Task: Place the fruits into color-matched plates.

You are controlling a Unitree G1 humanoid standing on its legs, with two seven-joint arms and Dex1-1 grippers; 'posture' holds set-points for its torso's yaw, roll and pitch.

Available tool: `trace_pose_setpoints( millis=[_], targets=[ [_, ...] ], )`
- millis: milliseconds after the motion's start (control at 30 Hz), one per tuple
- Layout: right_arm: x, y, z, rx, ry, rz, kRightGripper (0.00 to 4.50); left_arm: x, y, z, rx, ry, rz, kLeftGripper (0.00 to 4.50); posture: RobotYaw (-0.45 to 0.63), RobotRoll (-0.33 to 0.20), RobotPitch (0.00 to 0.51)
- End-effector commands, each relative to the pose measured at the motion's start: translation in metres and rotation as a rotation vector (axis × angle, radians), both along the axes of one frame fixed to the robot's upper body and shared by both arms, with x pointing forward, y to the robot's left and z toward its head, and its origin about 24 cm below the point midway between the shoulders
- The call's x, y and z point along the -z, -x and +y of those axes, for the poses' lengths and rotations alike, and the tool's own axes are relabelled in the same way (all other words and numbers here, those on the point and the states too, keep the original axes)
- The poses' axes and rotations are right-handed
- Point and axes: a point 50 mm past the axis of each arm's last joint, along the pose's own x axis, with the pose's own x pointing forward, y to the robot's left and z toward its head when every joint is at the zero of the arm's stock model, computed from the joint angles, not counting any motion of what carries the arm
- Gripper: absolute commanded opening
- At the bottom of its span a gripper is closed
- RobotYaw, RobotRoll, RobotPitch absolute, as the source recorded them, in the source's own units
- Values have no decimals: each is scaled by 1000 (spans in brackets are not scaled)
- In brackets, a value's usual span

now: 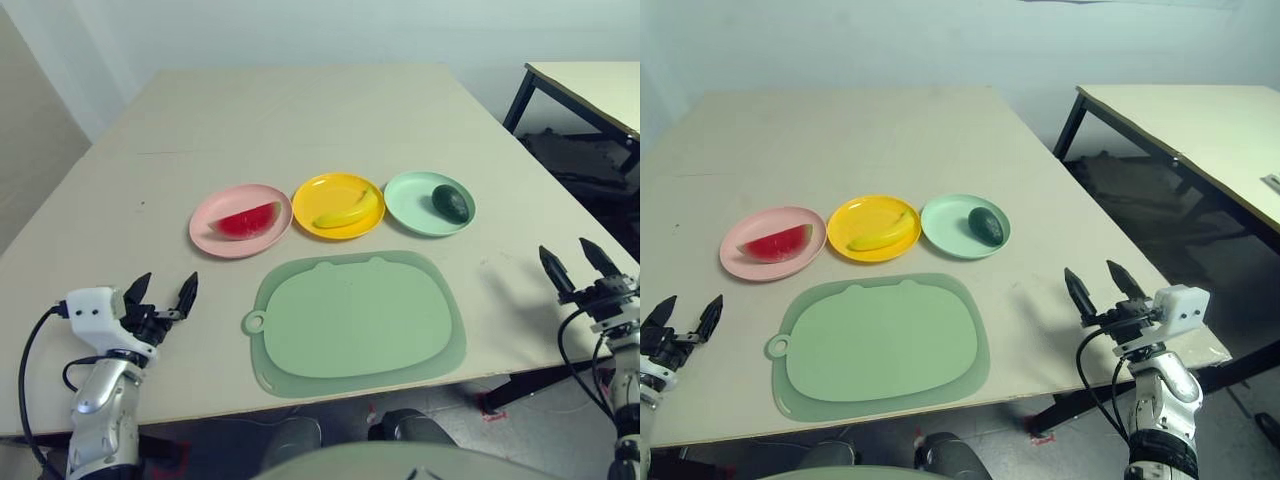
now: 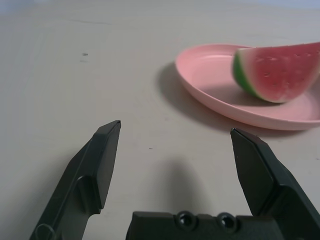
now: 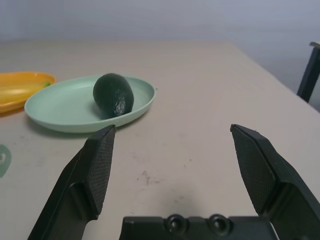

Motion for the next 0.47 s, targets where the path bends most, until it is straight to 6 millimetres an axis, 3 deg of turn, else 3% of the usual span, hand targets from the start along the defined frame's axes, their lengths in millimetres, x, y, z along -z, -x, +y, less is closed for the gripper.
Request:
trace_pose_setpoints(
  millis=[33, 467],
  targets=[
    [7, -2, 7, -20, -1, 9, 4500, -3, -1, 5, -9, -18, -4, 4477, 126, 0, 0],
    [13, 5, 22, -5, -1, -1, 4500, -9, -16, 8, 7, -46, -25, 4477, 108, 0, 0]
  ],
)
